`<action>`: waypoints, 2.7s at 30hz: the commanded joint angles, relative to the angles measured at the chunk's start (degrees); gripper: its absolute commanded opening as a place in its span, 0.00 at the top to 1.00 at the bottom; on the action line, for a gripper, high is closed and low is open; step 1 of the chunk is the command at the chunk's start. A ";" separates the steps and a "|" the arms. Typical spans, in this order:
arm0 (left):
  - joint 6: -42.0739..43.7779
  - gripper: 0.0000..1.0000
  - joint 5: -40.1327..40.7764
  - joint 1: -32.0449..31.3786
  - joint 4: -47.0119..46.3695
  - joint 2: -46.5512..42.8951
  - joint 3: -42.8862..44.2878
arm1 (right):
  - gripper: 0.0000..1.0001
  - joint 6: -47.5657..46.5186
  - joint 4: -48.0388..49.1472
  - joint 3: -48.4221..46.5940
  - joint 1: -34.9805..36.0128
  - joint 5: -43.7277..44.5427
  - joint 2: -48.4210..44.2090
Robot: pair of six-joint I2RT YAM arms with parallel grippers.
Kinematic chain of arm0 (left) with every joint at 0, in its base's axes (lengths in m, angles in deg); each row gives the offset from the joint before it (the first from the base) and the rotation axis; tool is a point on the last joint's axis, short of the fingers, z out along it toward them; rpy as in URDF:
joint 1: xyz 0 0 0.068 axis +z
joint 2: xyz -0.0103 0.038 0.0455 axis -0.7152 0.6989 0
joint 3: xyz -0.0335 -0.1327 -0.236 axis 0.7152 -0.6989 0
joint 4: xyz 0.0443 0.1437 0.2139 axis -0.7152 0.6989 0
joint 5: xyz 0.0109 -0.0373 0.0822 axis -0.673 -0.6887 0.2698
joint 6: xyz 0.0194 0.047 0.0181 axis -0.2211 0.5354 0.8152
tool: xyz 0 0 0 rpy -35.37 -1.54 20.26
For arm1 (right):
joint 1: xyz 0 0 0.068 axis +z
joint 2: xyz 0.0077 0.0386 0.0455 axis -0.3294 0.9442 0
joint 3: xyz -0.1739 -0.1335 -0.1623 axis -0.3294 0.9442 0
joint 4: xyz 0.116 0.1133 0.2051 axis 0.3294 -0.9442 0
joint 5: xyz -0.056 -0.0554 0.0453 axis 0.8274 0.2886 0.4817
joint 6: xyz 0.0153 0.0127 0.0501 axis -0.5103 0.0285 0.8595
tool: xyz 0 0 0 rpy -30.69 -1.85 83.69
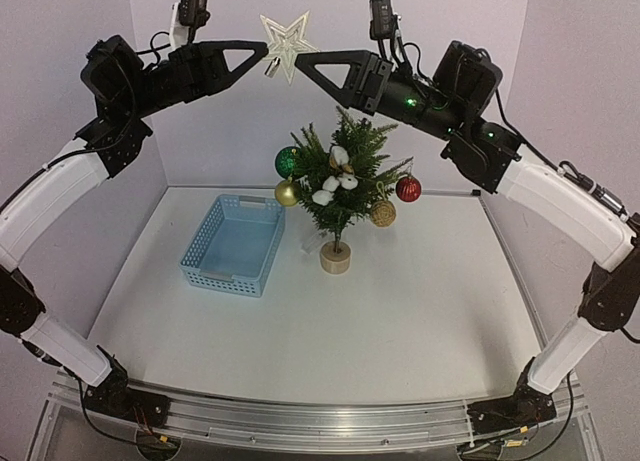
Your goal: Decorate the small christmas tree
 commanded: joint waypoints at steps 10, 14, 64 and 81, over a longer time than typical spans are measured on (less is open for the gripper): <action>-0.31 1.00 1.41 -0.79 -5.79 0.86 -0.78 | 0.68 0.58 3.97 -10.14 0.80 -2.26 6.56; -0.22 1.00 1.58 -0.79 -5.48 0.67 -1.47 | 0.96 0.66 3.97 -10.00 0.80 -1.40 6.52; 43.83 0.49 17.61 -0.35 13.55 20.03 3.71 | 1.00 -17.47 -42.85 -38.13 -21.83 -8.05 21.83; 38.93 0.57 16.64 -1.51 10.04 28.11 11.62 | 1.00 -22.27 -43.74 -37.96 -18.52 -4.94 23.46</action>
